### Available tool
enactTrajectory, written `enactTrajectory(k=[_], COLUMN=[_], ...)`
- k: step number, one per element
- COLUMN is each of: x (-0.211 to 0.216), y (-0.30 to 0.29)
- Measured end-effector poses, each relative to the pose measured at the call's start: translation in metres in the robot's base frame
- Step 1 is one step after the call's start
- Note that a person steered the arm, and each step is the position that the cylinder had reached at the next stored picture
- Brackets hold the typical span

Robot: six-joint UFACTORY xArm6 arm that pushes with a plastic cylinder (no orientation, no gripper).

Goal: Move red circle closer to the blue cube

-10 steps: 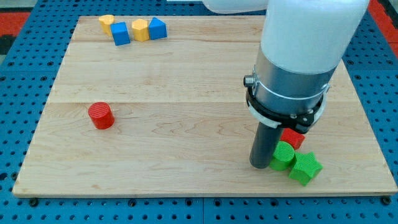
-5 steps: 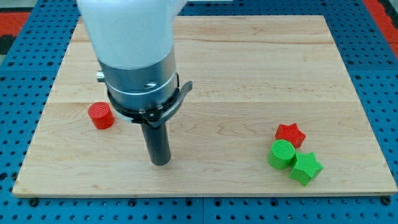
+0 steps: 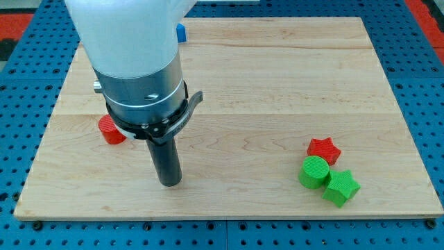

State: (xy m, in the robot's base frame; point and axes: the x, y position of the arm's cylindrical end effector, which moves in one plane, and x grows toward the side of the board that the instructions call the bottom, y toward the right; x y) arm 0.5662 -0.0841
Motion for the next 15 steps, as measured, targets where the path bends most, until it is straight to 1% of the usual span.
enactTrajectory(k=[1,2,3,4,5,6,7,8,9,13,15], x=[0.002,0.002,-0.013,-0.039,-0.046,-0.078,-0.1,-0.104,-0.09,-0.089,-0.079], y=[-0.03,-0.043,-0.043,-0.047,-0.07,-0.094,-0.093,-0.093,-0.093,-0.094,-0.094])
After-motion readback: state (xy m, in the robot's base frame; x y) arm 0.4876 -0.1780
